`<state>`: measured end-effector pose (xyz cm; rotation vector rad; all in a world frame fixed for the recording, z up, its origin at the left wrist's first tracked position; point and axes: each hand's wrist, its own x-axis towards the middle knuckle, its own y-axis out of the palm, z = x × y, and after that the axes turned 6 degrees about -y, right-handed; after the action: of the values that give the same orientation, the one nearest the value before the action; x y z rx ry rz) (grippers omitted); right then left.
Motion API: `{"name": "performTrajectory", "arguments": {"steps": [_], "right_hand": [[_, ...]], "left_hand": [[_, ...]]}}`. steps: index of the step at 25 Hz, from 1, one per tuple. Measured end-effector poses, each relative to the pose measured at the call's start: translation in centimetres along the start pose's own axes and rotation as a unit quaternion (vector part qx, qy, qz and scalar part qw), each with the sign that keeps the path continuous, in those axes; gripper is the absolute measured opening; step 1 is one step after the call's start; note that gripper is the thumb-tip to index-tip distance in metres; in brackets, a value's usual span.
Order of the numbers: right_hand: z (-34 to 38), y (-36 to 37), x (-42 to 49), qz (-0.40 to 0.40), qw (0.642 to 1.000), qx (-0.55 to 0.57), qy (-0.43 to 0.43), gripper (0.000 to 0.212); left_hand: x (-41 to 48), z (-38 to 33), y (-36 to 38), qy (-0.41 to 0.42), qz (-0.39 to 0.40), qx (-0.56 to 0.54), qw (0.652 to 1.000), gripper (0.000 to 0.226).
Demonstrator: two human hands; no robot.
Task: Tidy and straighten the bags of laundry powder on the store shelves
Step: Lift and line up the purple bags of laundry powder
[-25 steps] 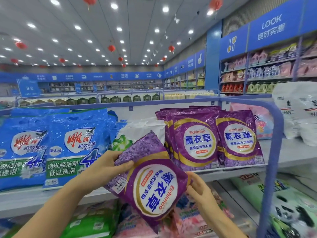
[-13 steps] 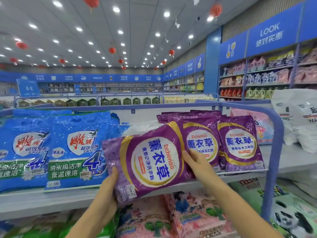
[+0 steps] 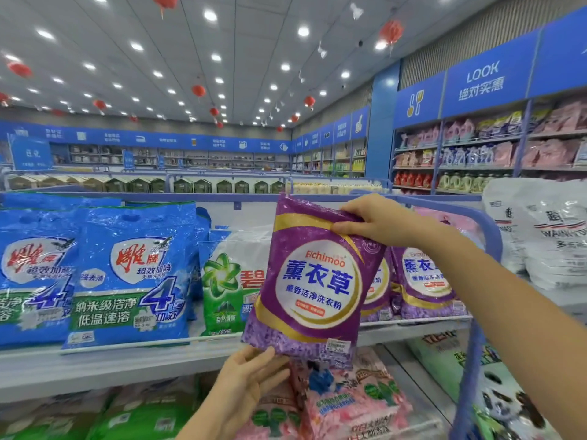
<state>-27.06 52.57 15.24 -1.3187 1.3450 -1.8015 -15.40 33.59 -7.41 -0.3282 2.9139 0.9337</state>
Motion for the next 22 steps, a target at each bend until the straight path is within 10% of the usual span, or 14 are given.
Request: {"name": "performTrajectory", "arguments": {"steps": [3,6,11,14,17,22], "right_hand": [[1.1,-1.4,0.6,0.025,0.996,-0.078,-0.029,0.027],[2.0,-2.4,1.1,0.018,0.995,-0.078,-0.065,0.039],[3.4,-2.3,1.4,0.048,0.987,-0.112,-0.104,0.042],[3.8,-2.0,0.8,0.046,0.953,-0.285,-0.087,0.045],[4.0,-1.6,0.5,0.035,0.914,-0.395,-0.085,0.052],[4.6,-1.7,1.6,0.020,0.964,-0.239,-0.117,0.045]], "left_hand": [[-0.2,-0.4,0.3,0.006,0.001,0.048,0.999,0.073],[-0.5,-3.2,0.8,0.181,-0.013,0.212,0.960,0.101],[-1.3,-6.9,6.2,0.353,0.004,0.255,0.900,0.027],[-1.3,-6.7,7.0,0.423,-0.037,0.234,0.875,0.020],[-1.0,-6.8,6.5,0.415,-0.068,0.225,0.879,0.014],[0.1,-5.7,5.6,0.237,-0.069,0.120,0.962,0.032]]}}
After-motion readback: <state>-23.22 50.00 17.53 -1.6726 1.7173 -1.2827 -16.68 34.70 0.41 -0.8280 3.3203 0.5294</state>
